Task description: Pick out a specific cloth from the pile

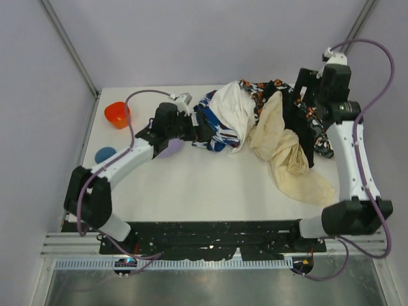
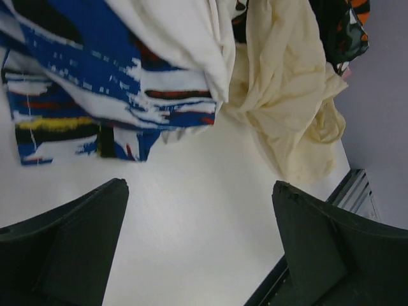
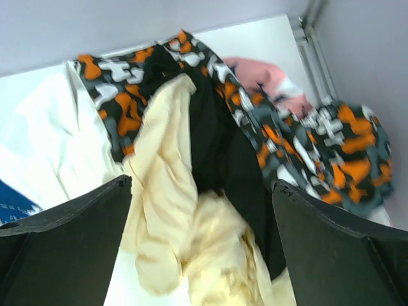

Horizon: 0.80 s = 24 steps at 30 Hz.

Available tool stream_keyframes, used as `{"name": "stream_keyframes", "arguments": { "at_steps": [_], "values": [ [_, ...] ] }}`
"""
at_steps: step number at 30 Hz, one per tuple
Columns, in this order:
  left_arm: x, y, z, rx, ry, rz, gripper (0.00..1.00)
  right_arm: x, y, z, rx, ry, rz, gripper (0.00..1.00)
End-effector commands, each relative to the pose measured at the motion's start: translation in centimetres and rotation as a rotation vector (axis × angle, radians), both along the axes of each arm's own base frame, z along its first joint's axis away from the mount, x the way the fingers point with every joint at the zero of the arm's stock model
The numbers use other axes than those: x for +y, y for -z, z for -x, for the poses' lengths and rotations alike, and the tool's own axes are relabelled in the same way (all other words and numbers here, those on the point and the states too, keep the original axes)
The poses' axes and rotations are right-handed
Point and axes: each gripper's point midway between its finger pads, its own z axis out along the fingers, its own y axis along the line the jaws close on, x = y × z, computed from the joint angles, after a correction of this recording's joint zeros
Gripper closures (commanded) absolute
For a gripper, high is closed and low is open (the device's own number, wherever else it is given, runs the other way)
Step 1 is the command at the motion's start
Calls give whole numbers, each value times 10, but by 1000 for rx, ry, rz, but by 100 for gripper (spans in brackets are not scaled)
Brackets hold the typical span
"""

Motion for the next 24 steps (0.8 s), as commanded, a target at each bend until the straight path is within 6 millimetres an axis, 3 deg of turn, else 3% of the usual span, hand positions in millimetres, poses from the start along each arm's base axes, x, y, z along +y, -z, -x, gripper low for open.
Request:
{"name": "stream_keyframes", "arguments": {
  "at_steps": [1, 2, 5, 7, 9, 12, 14, 18, 19, 20, 24],
  "values": [
    [-47, 11, -61, 49, 60, -11, 0, -32, 83, 48, 137, 164, 18, 5],
    [-55, 19, -69, 78, 68, -23, 0, -36, 83, 52, 119, 181, 6, 5],
    [-78, 42, -87, 173, 84, -70, 0, -43, 117, 60, 153, 203, -81, 5],
    [-98, 48, -95, 181, 100, -79, 1, -38, 126, 51, 140, 177, -128, 2],
    [-116, 64, -98, 221, 122, -83, 0, -20, 128, 36, 125, 73, -181, 0],
    [-154, 73, -90, 276, 212, -26, 3, 3, 112, 16, 70, -49, -252, 4],
    [-177, 88, -80, 311, 262, -19, 5, 4, 99, 8, 29, -56, -257, 4],
    [-222, 89, -54, 314, 358, 23, 6, 0, 69, -3, -47, -62, -228, 3],
    [-231, 87, -46, 310, 387, 43, 7, -1, 72, -4, -31, -63, -219, 3],
    [-238, 85, -40, 305, 401, 57, 7, -5, 61, -9, -47, -60, -198, 3],
    [-242, 87, -31, 294, 403, 83, 7, -19, 71, -35, 21, -11, -161, 5]
  ]
}}
